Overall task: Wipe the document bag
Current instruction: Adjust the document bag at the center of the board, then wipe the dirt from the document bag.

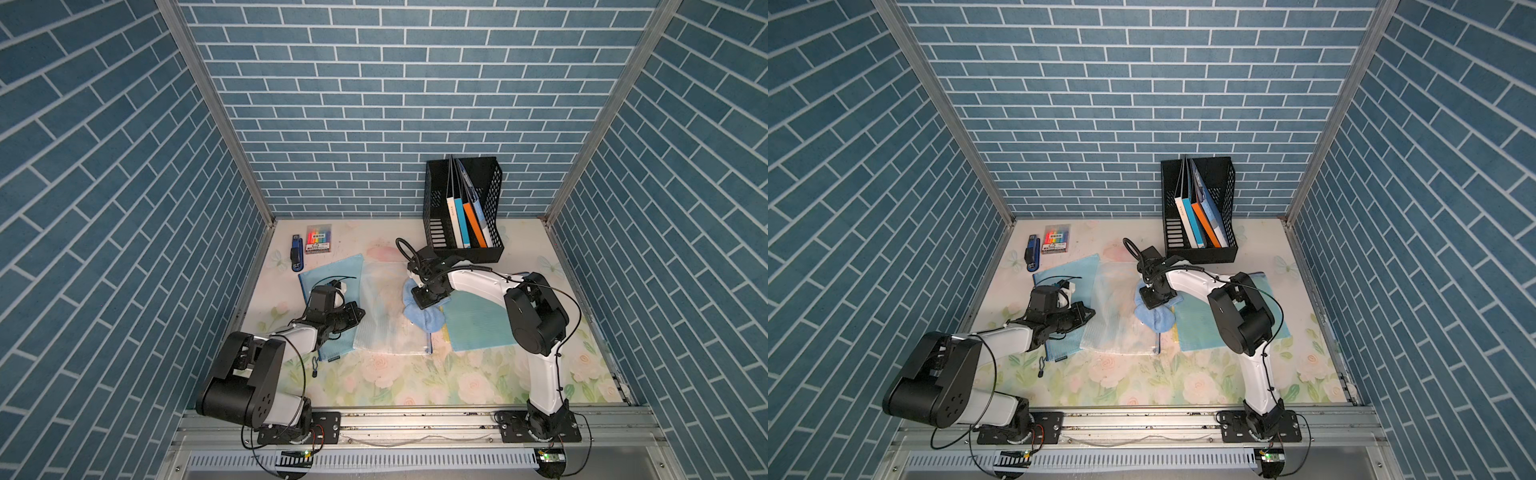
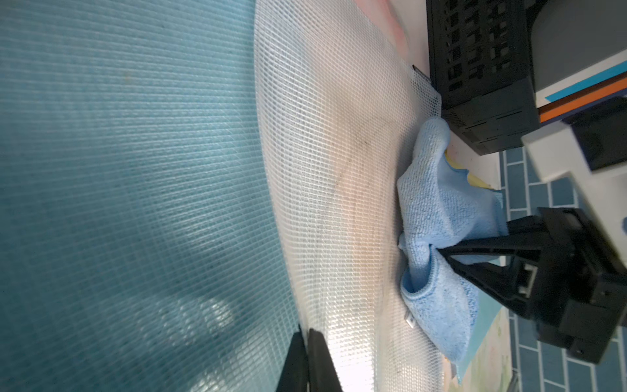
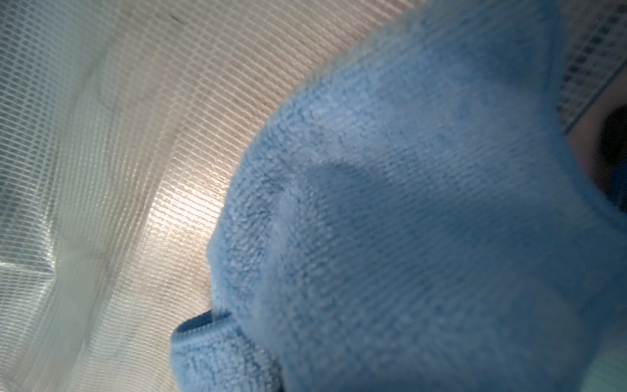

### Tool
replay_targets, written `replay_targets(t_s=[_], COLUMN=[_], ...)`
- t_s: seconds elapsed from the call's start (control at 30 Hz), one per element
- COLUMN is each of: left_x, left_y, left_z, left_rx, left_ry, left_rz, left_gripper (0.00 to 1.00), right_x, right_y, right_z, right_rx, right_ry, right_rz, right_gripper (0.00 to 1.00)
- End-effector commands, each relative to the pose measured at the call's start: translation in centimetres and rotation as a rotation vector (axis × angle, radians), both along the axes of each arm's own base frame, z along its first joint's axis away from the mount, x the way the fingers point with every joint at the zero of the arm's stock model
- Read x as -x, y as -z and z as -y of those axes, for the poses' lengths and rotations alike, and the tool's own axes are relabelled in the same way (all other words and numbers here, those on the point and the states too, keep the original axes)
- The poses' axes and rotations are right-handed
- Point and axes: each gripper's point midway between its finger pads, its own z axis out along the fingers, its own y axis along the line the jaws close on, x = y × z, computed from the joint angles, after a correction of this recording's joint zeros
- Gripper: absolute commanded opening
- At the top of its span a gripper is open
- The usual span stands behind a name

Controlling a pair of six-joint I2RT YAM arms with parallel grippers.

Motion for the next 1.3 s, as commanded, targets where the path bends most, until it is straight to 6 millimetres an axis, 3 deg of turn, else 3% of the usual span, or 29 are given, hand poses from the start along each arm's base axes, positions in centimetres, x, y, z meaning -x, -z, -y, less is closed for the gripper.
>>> replay_targets(t_s=[0.0, 0.07, 0.23, 0.37, 0.43, 0.6, 0.83, 0.9, 1.0, 1.2, 1.27], left_x=[0.4, 0.5, 0.8, 1.2, 1.6, 2.6, 3.5, 3.6, 3.5, 3.4, 3.3], left_y=[0.5, 0.9, 1.6, 1.5, 1.6, 2.1, 2.3, 2.4, 2.2, 2.3, 2.2], left_z=[-0.1, -0.1, -0.2, -0.3, -0.5, -0.9, -1.3, -1.2, -1.0, -1.0, -1.0], left_rx=[-0.032, -0.036, -0.028, -0.015, -0.018, -0.021, -0.024, -0.020, -0.006, -0.003, 0.000], left_ry=[0.001, 0.000, -0.019, -0.038, -0.049, -0.065, -0.072, -0.069, -0.073, -0.076, -0.079], left_rz=[-0.013, -0.026, -0.055, -0.058, -0.063, -0.084, -0.089, -0.092, -0.085, -0.088, -0.083], left_gripper=[0.00, 0.00, 0.00, 0.00, 0.00, 0.00, 0.00, 0.00, 0.00, 0.00, 0.00], right_x=[0.7, 2.1, 5.5, 4.9, 3.7, 0.7, -7.0, -8.3, -7.6, -2.9, -1.6], right_y=[-4.8, -5.4, -4.0, -2.9, -1.3, -0.1, 0.0, 0.0, 0.6, 1.5, 1.5], right_z=[-2.2, -4.5, -9.7, -12.3, -12.3, -11.4, -5.8, -5.5, -8.4, -17.5, -19.7], right_rx=[-0.070, -0.134, -0.137, -0.214, -0.165, -0.114, -0.089, -0.095, -0.130, -0.248, -0.291], right_ry=[-0.108, -0.173, -0.312, -0.249, -0.215, -0.172, 0.016, 0.045, -0.002, -0.150, -0.191], right_rz=[0.060, 0.018, -0.024, -0.060, -0.043, 0.013, 0.050, 0.052, 0.006, -0.064, -0.077], right_gripper=[0.12, 0.12, 0.12, 0.12, 0.12, 0.11, 0.11, 0.10, 0.10, 0.11, 0.11])
